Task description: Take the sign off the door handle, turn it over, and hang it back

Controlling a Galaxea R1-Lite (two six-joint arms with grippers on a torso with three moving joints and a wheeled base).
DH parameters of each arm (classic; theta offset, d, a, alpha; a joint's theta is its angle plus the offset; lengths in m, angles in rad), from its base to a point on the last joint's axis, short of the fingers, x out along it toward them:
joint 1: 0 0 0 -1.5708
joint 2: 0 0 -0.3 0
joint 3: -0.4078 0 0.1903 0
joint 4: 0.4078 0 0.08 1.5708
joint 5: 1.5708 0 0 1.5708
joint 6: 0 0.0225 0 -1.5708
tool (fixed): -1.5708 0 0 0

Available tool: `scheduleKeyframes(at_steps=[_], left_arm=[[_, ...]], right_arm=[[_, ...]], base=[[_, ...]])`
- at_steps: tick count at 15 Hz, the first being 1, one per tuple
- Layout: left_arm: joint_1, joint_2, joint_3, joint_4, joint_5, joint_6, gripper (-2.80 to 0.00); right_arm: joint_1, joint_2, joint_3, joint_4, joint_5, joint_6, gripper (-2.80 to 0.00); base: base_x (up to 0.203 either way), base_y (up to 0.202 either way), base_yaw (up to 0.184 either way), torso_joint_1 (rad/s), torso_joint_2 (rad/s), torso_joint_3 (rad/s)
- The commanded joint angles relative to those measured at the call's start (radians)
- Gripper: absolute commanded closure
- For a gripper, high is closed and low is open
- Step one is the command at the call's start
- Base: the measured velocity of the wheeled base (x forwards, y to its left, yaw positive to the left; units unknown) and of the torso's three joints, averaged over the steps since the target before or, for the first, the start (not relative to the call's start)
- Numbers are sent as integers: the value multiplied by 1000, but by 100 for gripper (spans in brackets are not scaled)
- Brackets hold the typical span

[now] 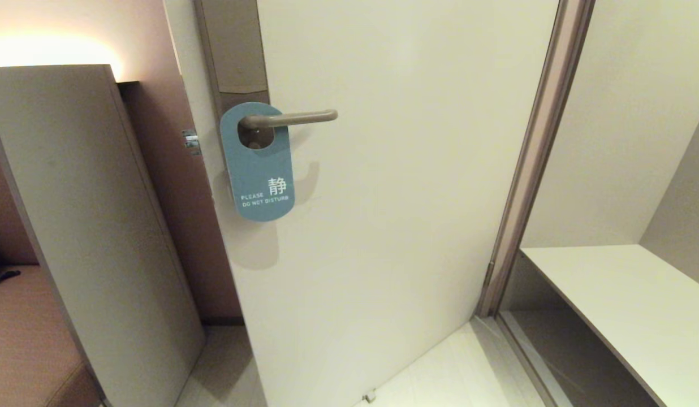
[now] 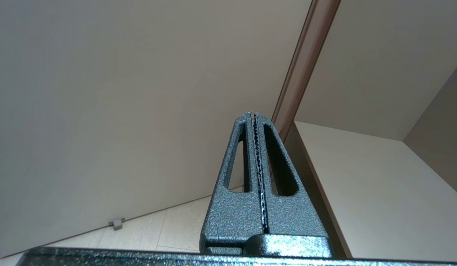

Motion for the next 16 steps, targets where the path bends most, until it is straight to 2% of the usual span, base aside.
scheduleKeyframes(at_steps=[1,16], left_arm=[[0,0,0,0,0,0,0],[0,0,0,0,0,0,0]], right_arm=[[0,2,0,-1,0,-2,0],[0,2,0,-1,0,-2,0]], base=[[0,0,0,0,0,0],[0,0,0,0,0,0]])
